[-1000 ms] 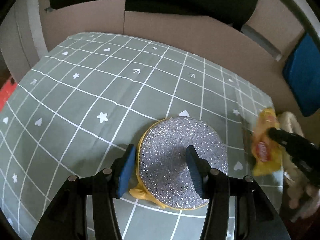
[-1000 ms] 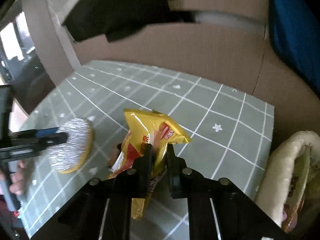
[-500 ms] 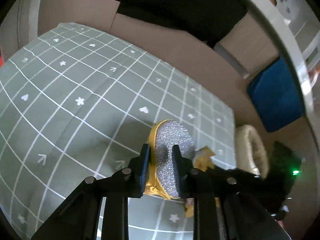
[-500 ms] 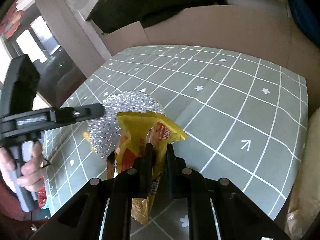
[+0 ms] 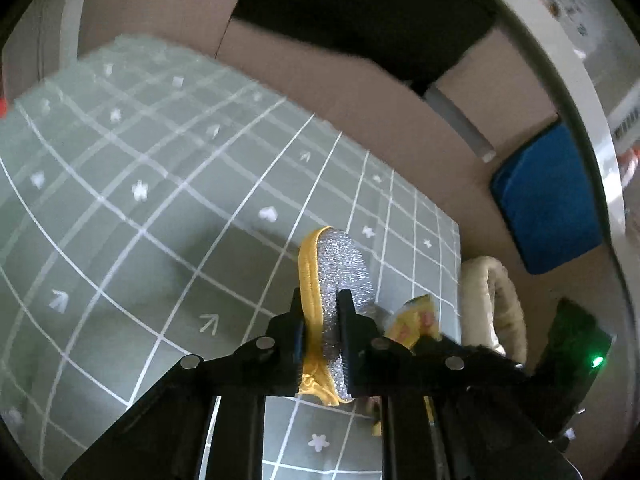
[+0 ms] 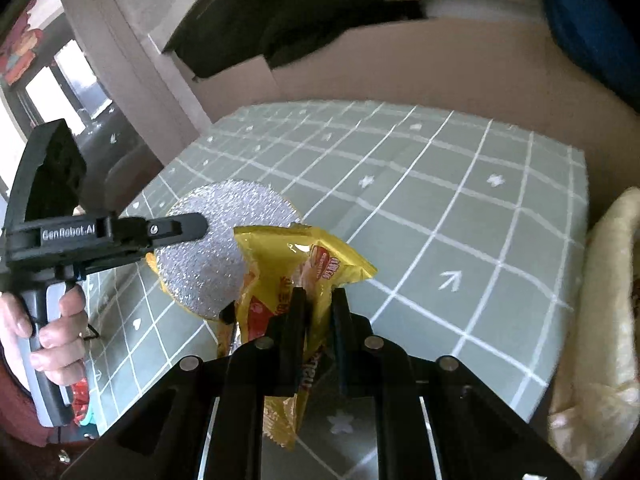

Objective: Collect trash
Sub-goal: 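Grasp the silver glitter sponge with the left tool while the right tool grasps the yellow snack bag, then carry the sponge and snack bag over the trash bin with both tools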

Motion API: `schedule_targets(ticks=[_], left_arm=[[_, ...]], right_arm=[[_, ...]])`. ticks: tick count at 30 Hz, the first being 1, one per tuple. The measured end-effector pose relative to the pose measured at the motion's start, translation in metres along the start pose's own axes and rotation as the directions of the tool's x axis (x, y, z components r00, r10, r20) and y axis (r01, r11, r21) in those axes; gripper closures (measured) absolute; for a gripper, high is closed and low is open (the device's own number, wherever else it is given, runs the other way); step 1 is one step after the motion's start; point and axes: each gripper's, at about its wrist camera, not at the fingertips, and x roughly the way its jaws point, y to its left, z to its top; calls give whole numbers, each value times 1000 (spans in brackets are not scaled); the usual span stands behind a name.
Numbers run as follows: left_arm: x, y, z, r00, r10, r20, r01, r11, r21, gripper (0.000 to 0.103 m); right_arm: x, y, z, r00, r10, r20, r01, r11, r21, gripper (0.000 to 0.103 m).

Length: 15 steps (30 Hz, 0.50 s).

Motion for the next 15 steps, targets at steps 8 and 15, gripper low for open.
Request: schedule_targets(ticks=[8, 15], left_arm=[[-57, -75, -8, 950, 122, 289, -183, 964, 195, 89], [-92, -130, -20, 862, 185, 472, -338, 903, 264, 89]], right_arm=[[-77, 5, 17, 981, -67, 184, 80, 995, -61, 92], [-137, 12, 29, 933, -162, 320, 209, 971, -117, 92]])
